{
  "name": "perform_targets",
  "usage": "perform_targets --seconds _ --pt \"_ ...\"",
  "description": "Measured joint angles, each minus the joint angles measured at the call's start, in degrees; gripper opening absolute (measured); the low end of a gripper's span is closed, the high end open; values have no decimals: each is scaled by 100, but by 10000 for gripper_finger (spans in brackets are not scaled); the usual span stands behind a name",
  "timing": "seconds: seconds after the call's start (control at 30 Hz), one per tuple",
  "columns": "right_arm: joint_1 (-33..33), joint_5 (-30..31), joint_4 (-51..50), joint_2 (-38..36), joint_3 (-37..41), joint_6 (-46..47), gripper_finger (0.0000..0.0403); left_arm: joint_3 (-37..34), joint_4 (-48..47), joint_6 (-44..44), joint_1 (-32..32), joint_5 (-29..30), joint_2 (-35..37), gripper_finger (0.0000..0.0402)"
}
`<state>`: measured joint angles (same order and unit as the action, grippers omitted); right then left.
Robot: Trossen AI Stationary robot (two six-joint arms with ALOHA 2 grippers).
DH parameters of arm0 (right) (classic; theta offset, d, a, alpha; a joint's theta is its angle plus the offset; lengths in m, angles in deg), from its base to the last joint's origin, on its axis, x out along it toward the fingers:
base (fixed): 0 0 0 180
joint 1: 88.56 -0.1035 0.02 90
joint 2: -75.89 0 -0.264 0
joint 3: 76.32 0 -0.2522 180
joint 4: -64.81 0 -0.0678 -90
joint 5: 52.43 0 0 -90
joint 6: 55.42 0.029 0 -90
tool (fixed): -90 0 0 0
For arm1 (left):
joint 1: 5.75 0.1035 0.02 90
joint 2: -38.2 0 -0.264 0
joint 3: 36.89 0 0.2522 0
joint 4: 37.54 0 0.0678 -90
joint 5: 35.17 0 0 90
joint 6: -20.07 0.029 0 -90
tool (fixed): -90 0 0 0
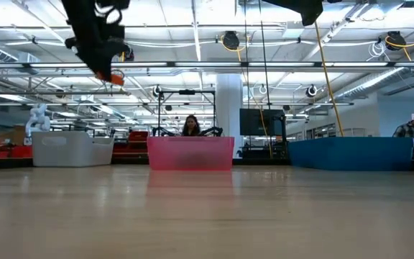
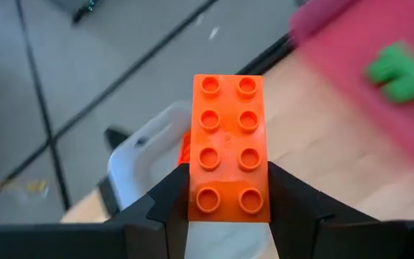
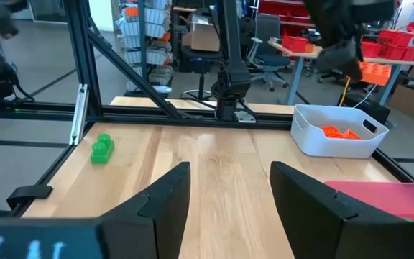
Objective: Sort & place blocks by color
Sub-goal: Put the orange game piece into the white bin
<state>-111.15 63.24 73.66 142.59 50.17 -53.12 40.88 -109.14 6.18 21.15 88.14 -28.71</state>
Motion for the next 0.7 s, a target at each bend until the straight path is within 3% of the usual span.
perform_targets --seconds 0.33,0.7 --pt "0 0 -103 0 0 0 187 -10 -591 226 1508 -379 -780 156" --pt "0 0 -178 0 0 0 187 -199 -606 461 1659 -394 -1376 158"
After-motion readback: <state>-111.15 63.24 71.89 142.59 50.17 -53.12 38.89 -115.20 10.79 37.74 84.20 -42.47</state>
